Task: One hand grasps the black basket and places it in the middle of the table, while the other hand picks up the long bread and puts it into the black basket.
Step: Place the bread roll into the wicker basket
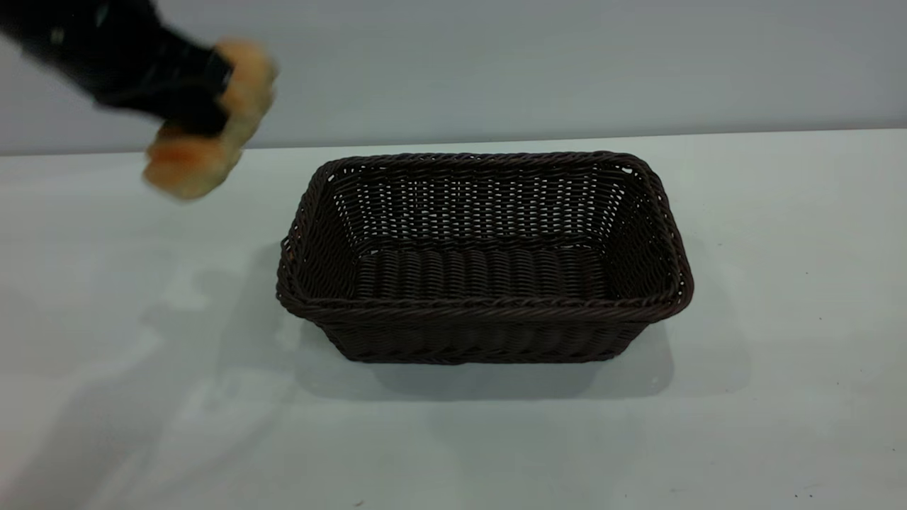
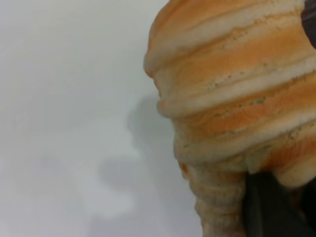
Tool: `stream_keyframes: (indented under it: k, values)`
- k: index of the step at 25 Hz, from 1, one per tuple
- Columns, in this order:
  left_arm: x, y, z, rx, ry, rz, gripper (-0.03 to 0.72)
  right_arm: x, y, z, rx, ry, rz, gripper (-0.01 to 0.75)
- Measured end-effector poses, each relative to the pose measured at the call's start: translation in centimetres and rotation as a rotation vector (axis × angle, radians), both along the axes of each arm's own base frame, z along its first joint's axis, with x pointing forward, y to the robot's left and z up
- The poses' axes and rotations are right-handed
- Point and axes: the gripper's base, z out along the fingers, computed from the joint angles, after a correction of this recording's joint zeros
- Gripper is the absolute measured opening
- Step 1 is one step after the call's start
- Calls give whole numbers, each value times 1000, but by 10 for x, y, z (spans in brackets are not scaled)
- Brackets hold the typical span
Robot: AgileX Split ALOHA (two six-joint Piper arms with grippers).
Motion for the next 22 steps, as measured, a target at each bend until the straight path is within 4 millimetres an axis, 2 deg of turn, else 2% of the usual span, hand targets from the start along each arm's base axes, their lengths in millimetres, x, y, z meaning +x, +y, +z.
stream_keyframes:
  k: [2, 5, 10, 14, 17, 19, 22]
  values:
    - [-7, -23, 4, 1, -27, -73, 87, 3, -1, -4, -9, -8, -10, 472]
    - [-14, -60, -5, 3, -59, -159, 88, 4, -1, -6, -9, -13, -14, 472]
    - [-16, -108, -57, 30, -117, -230, 87, 5, -1, -6, -6, -15, -17, 472]
    - [-12, -118, -108, 71, -121, -223, 87, 5, -1, -6, -6, -15, -17, 472]
    - [-12, -116, -129, 89, -98, -213, 109, 5, -1, -6, -5, -15, -17, 472]
    - [-12, -116, -132, 89, -92, -205, 175, 4, -1, -6, -4, -21, -18, 472]
    - [-11, -116, -124, 63, -95, -172, 355, -2, -2, -5, 7, -68, -18, 472]
